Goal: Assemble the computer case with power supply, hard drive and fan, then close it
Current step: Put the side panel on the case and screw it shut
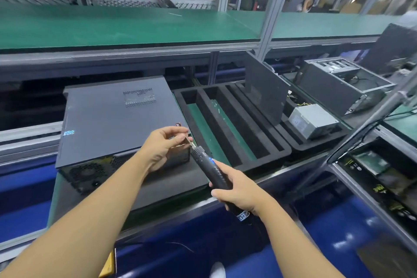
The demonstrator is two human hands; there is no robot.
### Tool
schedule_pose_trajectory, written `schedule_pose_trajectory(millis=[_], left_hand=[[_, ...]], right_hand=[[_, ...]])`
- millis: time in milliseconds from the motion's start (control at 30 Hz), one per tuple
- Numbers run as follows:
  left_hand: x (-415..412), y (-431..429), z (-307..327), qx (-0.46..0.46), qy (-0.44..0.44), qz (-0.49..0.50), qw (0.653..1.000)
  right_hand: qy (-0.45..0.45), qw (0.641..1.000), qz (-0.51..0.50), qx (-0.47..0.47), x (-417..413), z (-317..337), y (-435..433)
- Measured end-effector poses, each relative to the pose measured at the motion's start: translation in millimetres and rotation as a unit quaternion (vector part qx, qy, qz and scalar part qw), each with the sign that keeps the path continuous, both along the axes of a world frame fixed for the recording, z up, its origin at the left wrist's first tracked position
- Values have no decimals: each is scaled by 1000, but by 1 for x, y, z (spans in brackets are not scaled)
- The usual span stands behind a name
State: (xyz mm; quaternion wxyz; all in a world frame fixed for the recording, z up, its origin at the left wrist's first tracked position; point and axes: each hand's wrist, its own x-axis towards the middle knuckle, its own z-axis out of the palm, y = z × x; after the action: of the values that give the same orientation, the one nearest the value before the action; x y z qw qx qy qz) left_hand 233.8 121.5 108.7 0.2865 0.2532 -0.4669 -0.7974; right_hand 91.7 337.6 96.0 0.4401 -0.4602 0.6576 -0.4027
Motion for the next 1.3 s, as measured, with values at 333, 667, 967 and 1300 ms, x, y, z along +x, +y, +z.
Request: schedule_pose_trajectory(millis=[333,667,967,1300], left_hand=[[1,2,-2,43,-21,-8,999],[23,-30,8,-411,-421,15,809],[10,-64,-28,-628,-474,-52,615],[4,-68,-43,-668,-493,41,556]], right_hand=[[32,999,-25,13,15,-17,-3],[-62,996,-66,9,26,-60,-8],[-99,992,-73,29,34,-73,-26],[-87,993,-70,25,20,-70,-32]])
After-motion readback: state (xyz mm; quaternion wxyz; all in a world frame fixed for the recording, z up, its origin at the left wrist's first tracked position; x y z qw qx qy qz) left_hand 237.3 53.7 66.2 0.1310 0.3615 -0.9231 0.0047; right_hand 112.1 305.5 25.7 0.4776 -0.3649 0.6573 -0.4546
